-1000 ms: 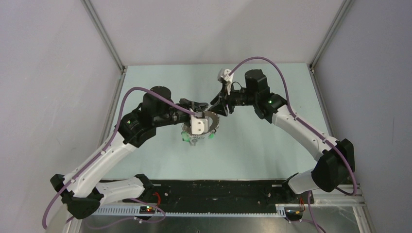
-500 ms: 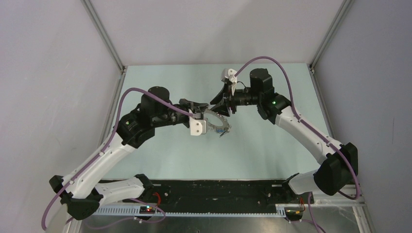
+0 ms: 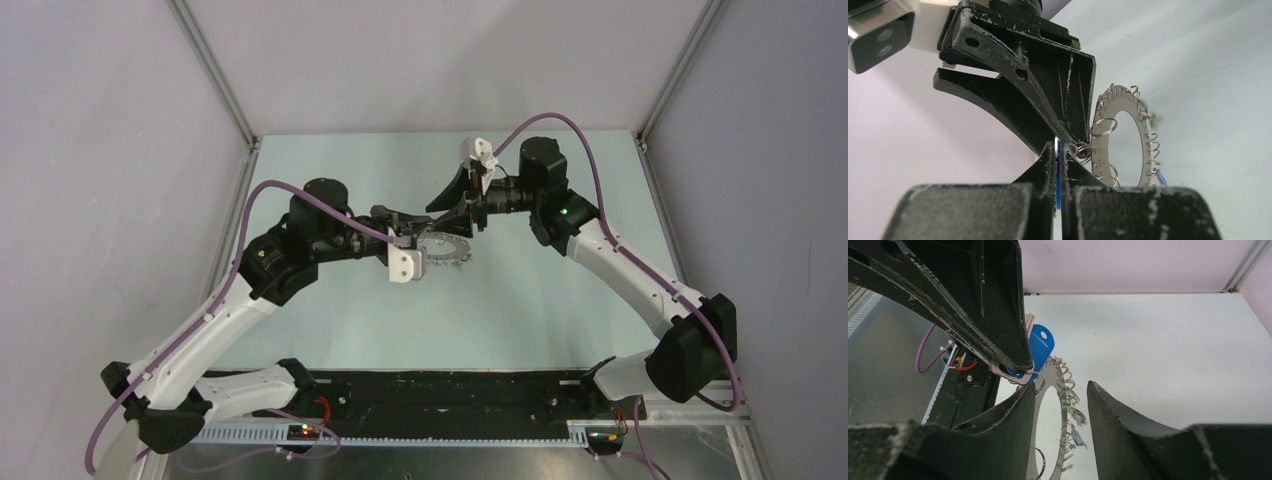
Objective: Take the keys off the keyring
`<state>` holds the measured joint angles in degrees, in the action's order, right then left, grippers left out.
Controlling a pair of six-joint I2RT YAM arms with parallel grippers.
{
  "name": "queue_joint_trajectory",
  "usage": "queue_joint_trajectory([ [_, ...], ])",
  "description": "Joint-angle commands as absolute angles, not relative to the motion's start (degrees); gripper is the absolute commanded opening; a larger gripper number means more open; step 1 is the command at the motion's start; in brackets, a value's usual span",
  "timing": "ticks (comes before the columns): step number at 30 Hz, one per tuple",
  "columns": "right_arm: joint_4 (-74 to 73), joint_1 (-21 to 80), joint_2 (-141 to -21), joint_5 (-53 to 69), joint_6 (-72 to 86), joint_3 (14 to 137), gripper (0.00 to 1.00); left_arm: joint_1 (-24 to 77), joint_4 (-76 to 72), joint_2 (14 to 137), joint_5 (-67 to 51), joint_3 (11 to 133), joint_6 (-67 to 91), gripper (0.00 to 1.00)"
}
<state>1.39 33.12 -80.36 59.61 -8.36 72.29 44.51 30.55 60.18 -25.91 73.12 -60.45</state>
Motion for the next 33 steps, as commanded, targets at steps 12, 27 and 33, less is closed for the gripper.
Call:
queue_joint_trajectory([
  [12,5.48,30.97,-80.81,68.35,-6.21,71.29,0.53,38.85,25.58,62.86,-43.00,78.34,-68.77,0.00],
  [27,14.08,25.77,-80.92,74.70,1.27,69.72,0.52,35.43,24.35,72.56,-55.97,86.07,-72.13,0.00],
  [33,18.93,25.13,-81.56,76.06,5.98,69.08,0.37,35.41,24.18,74.82,-57.60,88.41,-72.66,0.00],
])
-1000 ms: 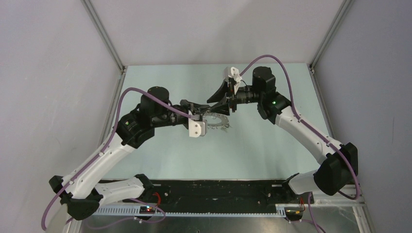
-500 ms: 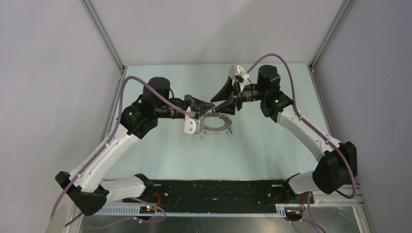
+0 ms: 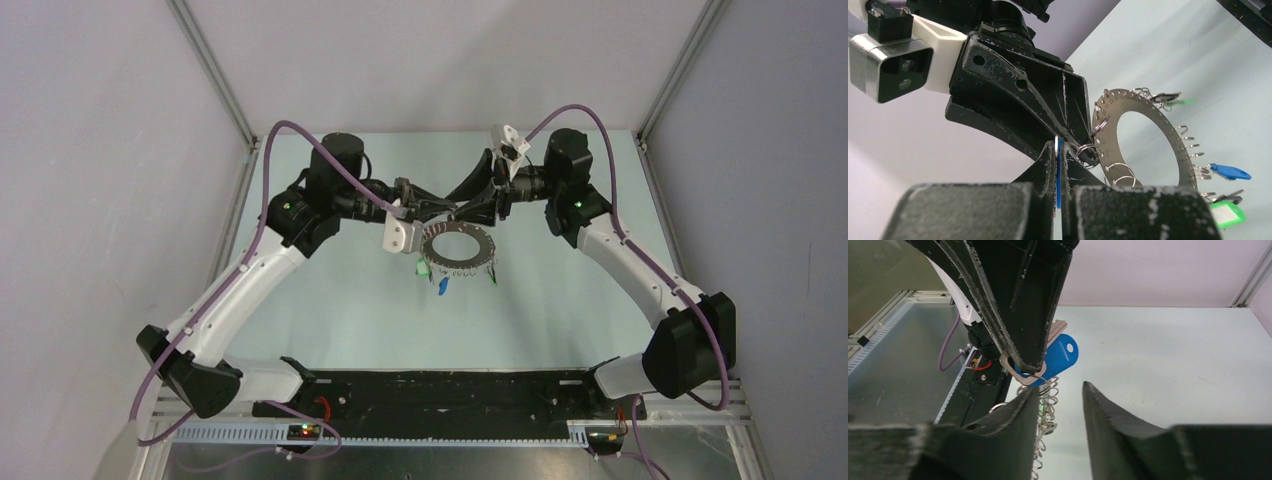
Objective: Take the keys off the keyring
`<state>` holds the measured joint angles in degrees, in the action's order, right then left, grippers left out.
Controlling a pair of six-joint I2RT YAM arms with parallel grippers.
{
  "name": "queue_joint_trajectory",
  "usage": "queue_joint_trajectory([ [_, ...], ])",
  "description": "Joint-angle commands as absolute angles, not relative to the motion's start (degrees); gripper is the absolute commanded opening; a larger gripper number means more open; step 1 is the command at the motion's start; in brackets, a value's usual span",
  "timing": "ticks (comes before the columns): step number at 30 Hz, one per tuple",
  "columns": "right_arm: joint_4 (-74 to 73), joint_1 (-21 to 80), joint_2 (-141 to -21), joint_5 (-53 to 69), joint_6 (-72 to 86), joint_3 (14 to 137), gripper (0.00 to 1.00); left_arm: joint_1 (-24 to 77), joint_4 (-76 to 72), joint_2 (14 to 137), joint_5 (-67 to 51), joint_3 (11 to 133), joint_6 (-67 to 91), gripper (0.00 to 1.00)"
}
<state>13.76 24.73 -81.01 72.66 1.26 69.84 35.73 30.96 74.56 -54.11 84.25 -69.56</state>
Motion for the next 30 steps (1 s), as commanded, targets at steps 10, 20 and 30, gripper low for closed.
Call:
queue_joint_trajectory([
  [10,30.42,24.64,-79.57,73.00,19.20,64.79,0.00,35.33,23.98,73.67,-55.39,87.50,-73.94,0.00],
  [20,23.46,25.18,-74.05,60.57,27.47,61.38,0.00,35.41,23.83,72.52,-55.04,86.44,-74.70,0.00],
  [30,20.20,25.27,-70.58,46.46,47.25,53.89,0.00,35.92,23.79,69.99,-52.78,83.62,-75.89,0.00],
])
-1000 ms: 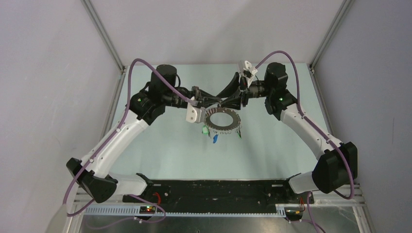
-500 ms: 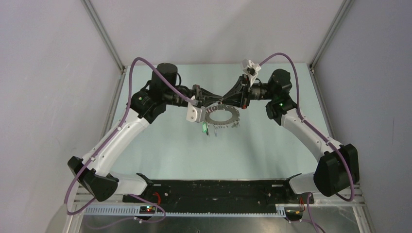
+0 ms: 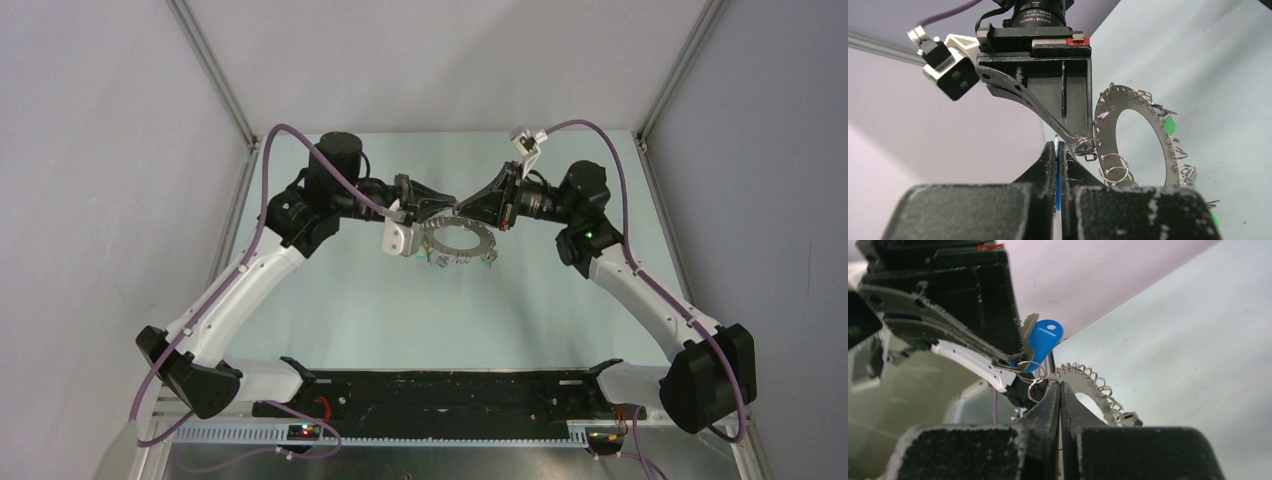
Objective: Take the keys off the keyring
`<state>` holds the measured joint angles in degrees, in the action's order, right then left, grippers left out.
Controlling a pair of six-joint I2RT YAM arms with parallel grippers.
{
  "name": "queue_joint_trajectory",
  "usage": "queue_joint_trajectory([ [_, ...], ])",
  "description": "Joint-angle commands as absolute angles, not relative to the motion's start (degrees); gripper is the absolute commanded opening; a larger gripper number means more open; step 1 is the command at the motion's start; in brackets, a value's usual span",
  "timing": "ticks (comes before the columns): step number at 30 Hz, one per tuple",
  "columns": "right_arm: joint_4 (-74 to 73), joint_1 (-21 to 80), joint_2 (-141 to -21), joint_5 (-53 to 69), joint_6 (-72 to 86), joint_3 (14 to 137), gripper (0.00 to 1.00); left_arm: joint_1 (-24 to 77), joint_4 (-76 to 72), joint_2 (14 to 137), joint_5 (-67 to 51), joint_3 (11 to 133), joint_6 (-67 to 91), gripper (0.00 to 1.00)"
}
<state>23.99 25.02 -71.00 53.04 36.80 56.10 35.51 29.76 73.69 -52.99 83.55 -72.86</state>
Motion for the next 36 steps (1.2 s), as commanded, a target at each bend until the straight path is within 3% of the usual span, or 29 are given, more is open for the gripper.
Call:
queue_joint_trajectory([
  [1,19.55,25.42,-70.67,44.57,48.54,53.84,0.00,36.11,23.76,69.84,-52.22,83.38,-76.05,0.00],
  [10,4.78,27.48,-68.32,28.90,66.54,53.23,0.00,37.80,23.80,67.81,-48.82,78.89,-78.13,0.00],
  [17,8.44,26.41,-66.61,26.05,84.27,46.83,0.00,40.35,23.73,65.87,-44.40,73.69,-82.64,0.00],
  [22,8.18,27.41,-65.71,23.09,83.07,46.76,0.00,42.33,23.19,64.71,-42.31,70.23,-83.31,0.00],
  [25,11.01,27.11,-65.10,22.90,72.63,46.76,0.00,42.09,21.56,64.17,-42.51,68.77,-81.54,0.00],
  [27,14.25,26.23,-64.66,25.18,61.30,46.71,0.08,41.56,20.96,63.59,-44.18,68.83,-80.26,0.00],
  [29,17.47,24.82,-64.38,29.68,52.10,46.63,0.24,41.21,20.73,63.39,-45.97,69.36,-79.41,0.00],
  [30,18.58,24.03,-64.46,33.39,49.52,46.59,0.39,41.17,20.69,63.29,-46.37,69.44,-79.26,0.00],
  [32,21.86,23.21,-65.15,38.78,41.98,46.63,0.59,41.02,20.67,63.16,-46.97,69.65,-78.88,0.00],
  [36,16.31,23.00,-67.36,45.63,27.66,49.80,0.60,40.96,20.64,63.07,-48.30,70.18,-78.12,0.00],
])
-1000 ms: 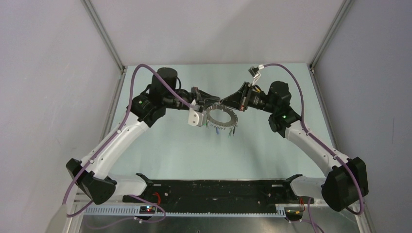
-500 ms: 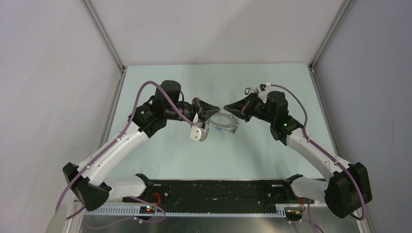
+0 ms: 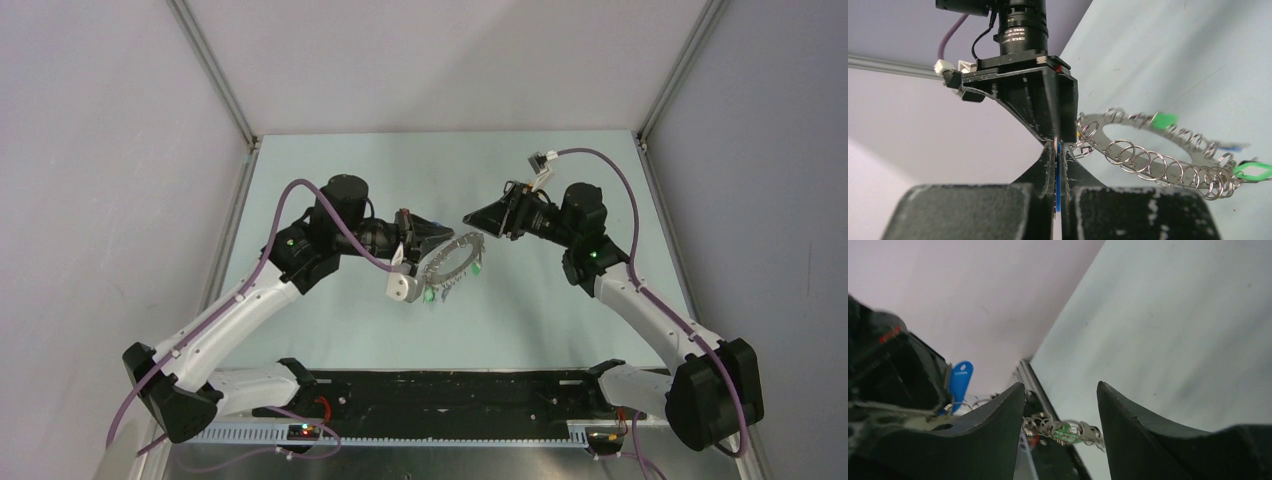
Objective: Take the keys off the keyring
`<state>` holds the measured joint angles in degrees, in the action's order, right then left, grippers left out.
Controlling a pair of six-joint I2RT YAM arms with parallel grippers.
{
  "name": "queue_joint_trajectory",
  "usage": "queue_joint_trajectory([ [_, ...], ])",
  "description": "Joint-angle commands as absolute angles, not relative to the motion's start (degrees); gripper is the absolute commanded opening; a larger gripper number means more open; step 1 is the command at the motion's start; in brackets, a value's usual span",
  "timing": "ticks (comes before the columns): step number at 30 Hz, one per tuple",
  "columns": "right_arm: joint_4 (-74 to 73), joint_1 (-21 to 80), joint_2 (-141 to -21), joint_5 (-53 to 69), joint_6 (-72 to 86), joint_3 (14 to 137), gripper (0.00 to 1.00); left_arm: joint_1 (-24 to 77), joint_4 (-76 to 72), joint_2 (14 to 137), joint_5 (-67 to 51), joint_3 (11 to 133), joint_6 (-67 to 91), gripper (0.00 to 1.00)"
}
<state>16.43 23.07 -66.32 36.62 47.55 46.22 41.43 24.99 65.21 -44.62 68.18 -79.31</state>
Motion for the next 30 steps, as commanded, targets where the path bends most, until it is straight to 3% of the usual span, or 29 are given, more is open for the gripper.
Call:
queue_joint_trajectory([
  [1,14.79,23.09,-68.08,45.99,24.86,51.23,0.60,40.96,20.60,63.10,-48.58,70.39,-78.00,0.00],
  [4,10.42,23.33,-69.03,45.91,15.07,53.74,0.60,40.96,20.58,63.38,-49.81,70.84,-77.65,0.00],
  [9,12.03,23.94,-70.32,48.54,11.77,56.29,0.56,40.96,20.62,64.03,-49.76,71.55,-77.61,0.00],
  [19,-0.47,27.25,-68.07,48.69,2.98,57.89,0.51,40.57,20.61,64.23,-49.06,72.65,-77.68,0.00],
  [30,-4.91,27.67,-63.63,52.46,-1.26,58.01,0.51,40.52,20.60,64.48,-49.90,73.41,-76.66,0.00],
])
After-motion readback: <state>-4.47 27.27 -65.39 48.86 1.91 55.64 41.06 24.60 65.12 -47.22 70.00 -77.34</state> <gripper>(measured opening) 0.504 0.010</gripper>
